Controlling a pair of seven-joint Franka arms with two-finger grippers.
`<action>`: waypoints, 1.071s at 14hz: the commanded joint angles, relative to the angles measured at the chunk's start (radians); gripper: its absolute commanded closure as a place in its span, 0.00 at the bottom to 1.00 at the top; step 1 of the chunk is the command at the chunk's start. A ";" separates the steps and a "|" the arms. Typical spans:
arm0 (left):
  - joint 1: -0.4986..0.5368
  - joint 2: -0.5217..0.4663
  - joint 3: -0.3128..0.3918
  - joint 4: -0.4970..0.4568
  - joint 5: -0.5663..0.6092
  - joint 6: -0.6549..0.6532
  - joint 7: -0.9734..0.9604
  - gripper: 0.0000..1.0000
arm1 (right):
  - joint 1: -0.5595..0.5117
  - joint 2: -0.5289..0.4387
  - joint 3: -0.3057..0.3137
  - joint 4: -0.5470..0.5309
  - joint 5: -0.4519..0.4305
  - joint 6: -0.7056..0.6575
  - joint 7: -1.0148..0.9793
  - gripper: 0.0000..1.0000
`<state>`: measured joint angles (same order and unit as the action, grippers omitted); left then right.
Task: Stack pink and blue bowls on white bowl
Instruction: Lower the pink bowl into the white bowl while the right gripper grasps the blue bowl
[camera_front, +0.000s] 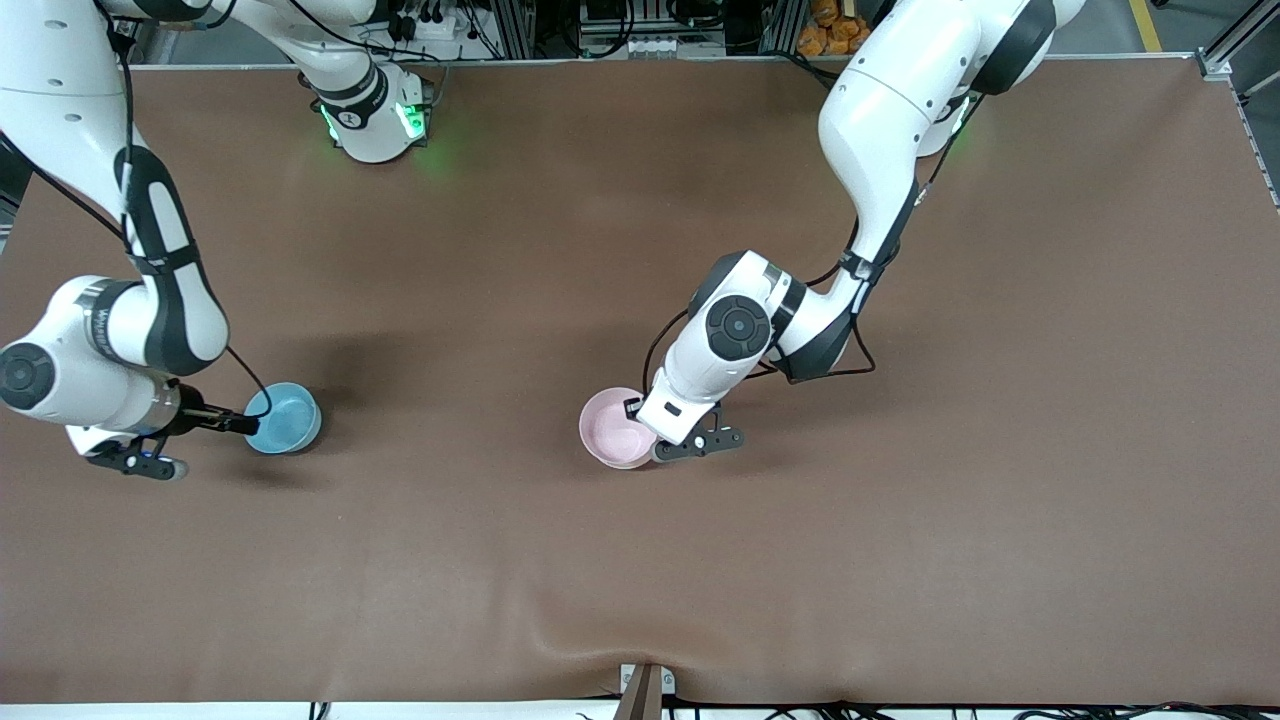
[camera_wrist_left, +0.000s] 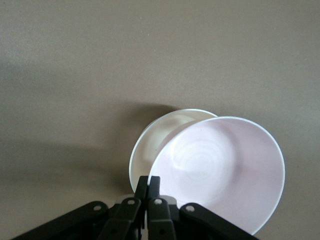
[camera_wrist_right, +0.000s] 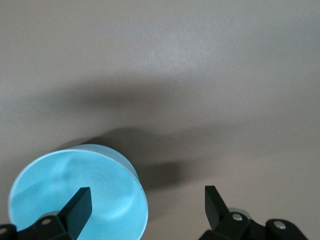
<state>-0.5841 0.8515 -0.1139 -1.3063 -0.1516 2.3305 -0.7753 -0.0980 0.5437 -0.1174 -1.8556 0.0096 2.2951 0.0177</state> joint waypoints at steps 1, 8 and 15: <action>-0.007 0.021 0.014 0.029 -0.010 0.006 -0.009 1.00 | -0.012 0.004 0.012 -0.034 -0.011 0.024 -0.013 0.00; -0.011 0.037 0.014 0.027 -0.009 0.006 -0.010 1.00 | -0.011 0.005 0.013 -0.050 0.067 0.015 -0.012 1.00; -0.007 0.017 0.034 0.027 -0.006 0.001 -0.012 0.00 | -0.005 -0.088 0.015 -0.037 0.069 -0.029 -0.012 1.00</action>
<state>-0.5841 0.8774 -0.1032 -1.2998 -0.1516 2.3353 -0.7753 -0.0976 0.5058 -0.1082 -1.8839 0.0694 2.2884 0.0160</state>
